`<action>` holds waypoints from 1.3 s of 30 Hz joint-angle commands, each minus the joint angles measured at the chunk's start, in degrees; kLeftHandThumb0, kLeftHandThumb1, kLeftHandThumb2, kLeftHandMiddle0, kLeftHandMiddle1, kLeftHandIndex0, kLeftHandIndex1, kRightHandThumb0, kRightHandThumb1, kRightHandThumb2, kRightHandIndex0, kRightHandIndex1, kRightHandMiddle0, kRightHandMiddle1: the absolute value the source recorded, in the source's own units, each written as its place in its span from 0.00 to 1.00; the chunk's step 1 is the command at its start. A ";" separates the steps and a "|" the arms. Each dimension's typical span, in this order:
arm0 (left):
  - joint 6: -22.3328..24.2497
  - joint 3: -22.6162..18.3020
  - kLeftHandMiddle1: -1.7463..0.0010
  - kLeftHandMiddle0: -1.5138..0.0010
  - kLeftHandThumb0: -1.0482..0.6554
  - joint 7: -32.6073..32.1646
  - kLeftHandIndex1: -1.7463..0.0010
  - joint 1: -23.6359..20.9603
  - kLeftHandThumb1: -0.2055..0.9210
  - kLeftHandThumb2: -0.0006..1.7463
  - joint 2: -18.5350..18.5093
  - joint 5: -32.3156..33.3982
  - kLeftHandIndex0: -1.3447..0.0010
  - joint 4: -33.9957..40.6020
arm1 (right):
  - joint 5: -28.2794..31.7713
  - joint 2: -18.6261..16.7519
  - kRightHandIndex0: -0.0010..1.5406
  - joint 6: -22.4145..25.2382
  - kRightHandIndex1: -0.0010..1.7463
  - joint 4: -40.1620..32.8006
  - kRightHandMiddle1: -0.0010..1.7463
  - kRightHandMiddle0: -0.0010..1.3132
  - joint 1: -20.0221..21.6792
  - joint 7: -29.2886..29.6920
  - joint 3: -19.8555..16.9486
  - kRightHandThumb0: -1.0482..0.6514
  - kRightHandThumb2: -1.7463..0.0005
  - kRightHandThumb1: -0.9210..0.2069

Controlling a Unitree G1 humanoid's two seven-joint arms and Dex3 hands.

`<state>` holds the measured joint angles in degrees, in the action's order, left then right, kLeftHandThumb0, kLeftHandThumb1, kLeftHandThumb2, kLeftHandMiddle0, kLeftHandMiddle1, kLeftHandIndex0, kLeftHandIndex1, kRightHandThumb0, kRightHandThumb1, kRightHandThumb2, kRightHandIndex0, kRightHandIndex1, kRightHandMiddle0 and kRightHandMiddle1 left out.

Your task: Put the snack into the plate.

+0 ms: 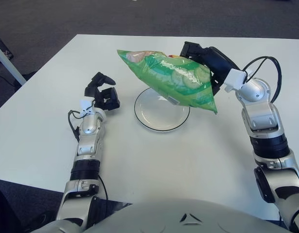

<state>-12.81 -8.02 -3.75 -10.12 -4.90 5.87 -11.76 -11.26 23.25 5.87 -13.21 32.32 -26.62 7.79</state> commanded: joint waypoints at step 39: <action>-1.39 1.59 0.00 0.12 0.33 -0.38 0.00 7.54 0.45 0.77 3.89 -0.88 0.53 -4.33 | -6.18 0.44 0.59 -8.71 0.98 15.59 1.00 0.51 5.20 -1.96 7.31 0.61 0.00 0.88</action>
<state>-13.67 -7.54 -3.94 -10.26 -4.74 5.46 -11.34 -16.91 22.80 -2.04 1.29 35.56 -27.07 14.55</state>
